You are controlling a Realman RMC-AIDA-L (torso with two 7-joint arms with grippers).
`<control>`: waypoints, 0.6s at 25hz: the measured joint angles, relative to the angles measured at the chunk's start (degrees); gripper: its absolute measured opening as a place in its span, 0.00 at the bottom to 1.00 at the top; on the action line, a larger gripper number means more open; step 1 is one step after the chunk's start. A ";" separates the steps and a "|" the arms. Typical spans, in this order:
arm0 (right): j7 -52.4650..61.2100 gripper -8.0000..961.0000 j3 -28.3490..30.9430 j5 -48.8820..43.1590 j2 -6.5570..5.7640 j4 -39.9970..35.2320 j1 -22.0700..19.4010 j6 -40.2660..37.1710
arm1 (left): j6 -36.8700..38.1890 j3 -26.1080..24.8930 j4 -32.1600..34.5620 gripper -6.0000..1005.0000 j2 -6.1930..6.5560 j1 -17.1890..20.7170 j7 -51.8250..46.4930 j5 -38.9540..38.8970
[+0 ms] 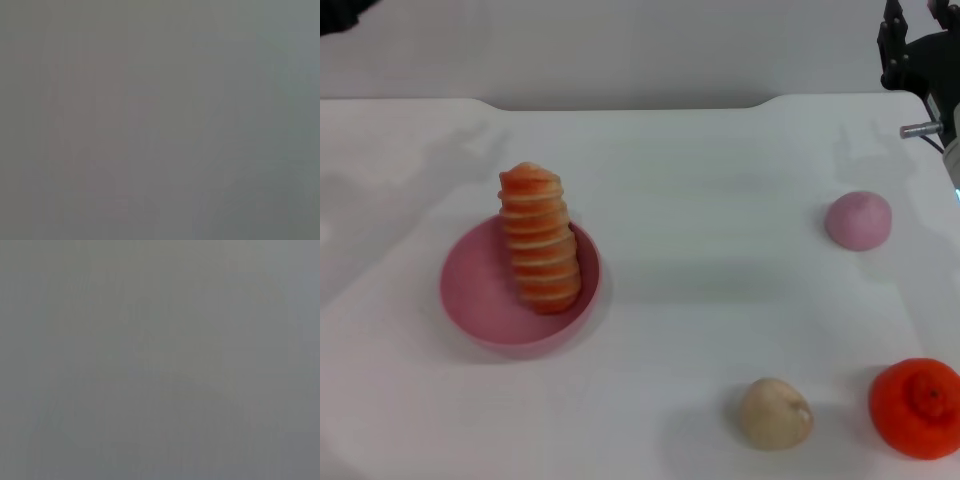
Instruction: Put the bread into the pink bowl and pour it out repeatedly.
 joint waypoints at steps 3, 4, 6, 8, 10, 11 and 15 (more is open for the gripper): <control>0.51 0.43 0.05 0.06 0.00 0.54 0.06 0.45 | 2.18 0.29 -8.24 0.38 -0.07 0.61 12.08 -12.63; 1.07 0.43 0.15 0.07 0.00 0.87 0.09 0.53 | 2.84 0.31 -9.94 0.38 -0.08 0.62 14.89 -14.83; 2.56 0.43 0.39 0.18 0.00 1.54 0.10 0.78 | 5.26 0.30 -16.36 0.38 -0.26 0.61 25.13 -22.44; 3.92 0.43 0.50 1.26 0.00 2.77 0.13 1.76 | 7.18 0.30 -21.25 0.38 -0.44 0.65 32.51 -27.79; 4.37 0.43 0.52 3.83 0.00 4.31 0.27 2.91 | 8.96 0.30 -26.25 0.38 -0.49 0.68 39.05 -32.62; 4.41 0.43 0.52 4.74 0.00 4.91 0.34 3.20 | 9.62 0.29 -28.18 0.38 -0.48 0.68 41.87 -34.70; 4.43 0.43 1.16 8.44 0.01 6.77 0.18 3.74 | 10.89 -0.11 -34.32 0.38 -0.67 1.02 53.83 -40.97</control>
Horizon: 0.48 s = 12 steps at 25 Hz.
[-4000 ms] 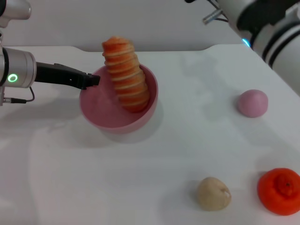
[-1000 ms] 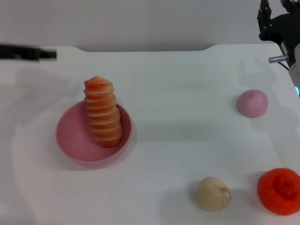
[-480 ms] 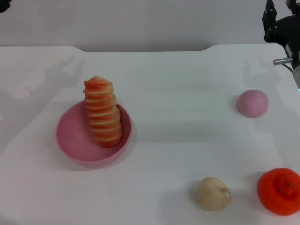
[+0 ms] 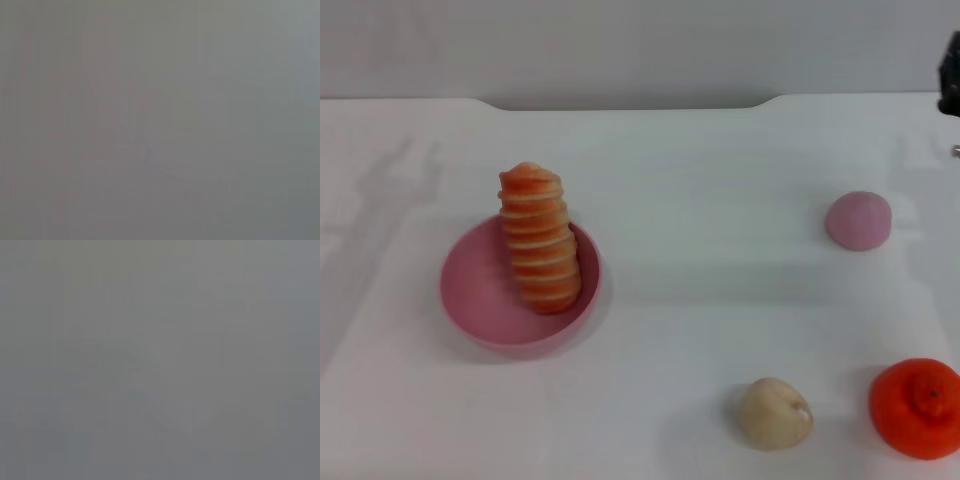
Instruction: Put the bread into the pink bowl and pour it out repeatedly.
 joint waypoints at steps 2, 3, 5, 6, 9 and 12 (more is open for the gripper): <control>0.01 0.43 0.24 2.01 0.00 1.34 -0.08 0.75 | 0.18 -0.36 -2.64 0.38 -0.02 0.37 5.24 -2.44; 0.01 0.43 0.27 3.20 0.00 2.32 -0.06 1.51 | 0.21 -0.59 -4.37 0.38 -0.03 0.67 7.74 -4.53; 0.02 0.43 0.32 5.19 0.00 4.28 -0.05 2.93 | 0.21 -0.91 -6.49 0.38 -0.01 1.31 10.46 -7.50; 0.02 0.43 0.34 6.32 0.00 5.29 -0.05 3.68 | 0.07 -1.01 -7.40 0.38 0.03 1.92 12.00 -9.05; 0.09 0.43 0.57 9.09 0.00 7.54 -0.11 5.28 | -0.37 -1.13 -8.51 0.38 0.06 2.92 14.22 -10.98; 0.36 0.43 0.70 10.75 0.00 9.40 -0.02 6.78 | -0.59 -1.24 -10.11 0.38 0.11 3.29 16.87 -12.55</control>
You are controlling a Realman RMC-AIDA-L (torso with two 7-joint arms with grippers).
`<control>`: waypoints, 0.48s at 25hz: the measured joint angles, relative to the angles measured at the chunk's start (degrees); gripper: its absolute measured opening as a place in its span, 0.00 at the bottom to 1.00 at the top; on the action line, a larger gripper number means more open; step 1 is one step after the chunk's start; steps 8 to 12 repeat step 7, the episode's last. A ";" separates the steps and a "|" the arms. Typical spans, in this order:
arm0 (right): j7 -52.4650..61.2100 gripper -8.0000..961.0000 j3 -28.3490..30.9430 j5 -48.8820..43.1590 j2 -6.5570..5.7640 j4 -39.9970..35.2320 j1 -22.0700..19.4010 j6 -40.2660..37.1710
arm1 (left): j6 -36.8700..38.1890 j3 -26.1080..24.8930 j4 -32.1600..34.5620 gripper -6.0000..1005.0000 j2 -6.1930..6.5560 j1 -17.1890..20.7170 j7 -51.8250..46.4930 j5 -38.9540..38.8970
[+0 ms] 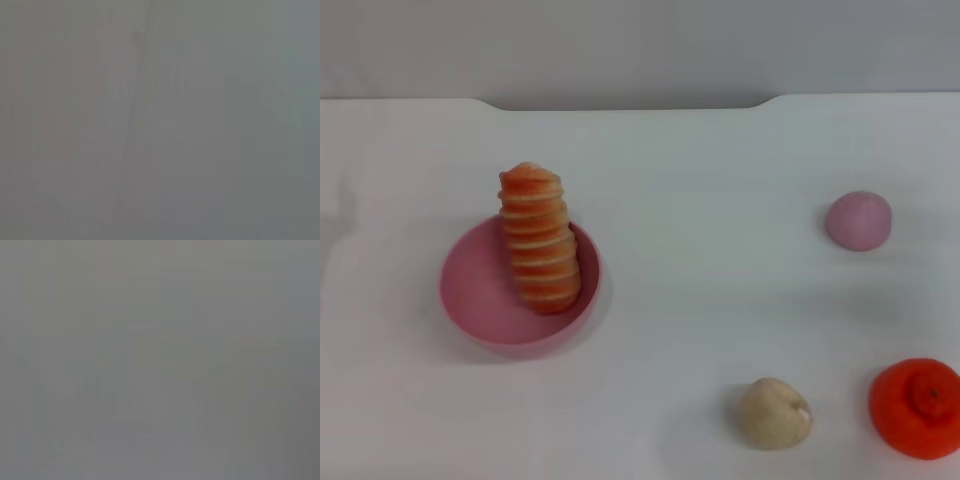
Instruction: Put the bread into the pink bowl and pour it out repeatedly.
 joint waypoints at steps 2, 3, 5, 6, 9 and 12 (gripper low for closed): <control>0.15 0.43 0.03 0.22 0.00 0.45 0.04 0.50 | -0.22 0.09 -0.63 0.38 0.03 0.06 1.23 -0.36; 0.17 0.43 0.02 0.23 0.00 0.53 0.06 0.70 | -0.46 0.18 -0.72 0.38 0.04 0.08 1.61 -0.36; 0.18 0.43 -0.17 0.25 0.00 0.60 0.11 1.25 | -0.99 0.30 -0.77 0.38 0.06 0.07 1.95 -0.38; 0.18 0.43 -0.33 0.24 0.00 0.60 0.17 1.49 | -1.31 0.30 -0.78 0.38 0.07 -0.01 2.02 -0.38; 0.19 0.43 -0.45 0.24 0.00 0.61 0.24 1.58 | -1.51 0.31 -0.79 0.38 0.10 -0.06 2.03 -0.36; 0.19 0.43 -0.45 0.24 0.00 0.61 0.24 1.58 | -1.51 0.31 -0.79 0.38 0.10 -0.06 2.03 -0.36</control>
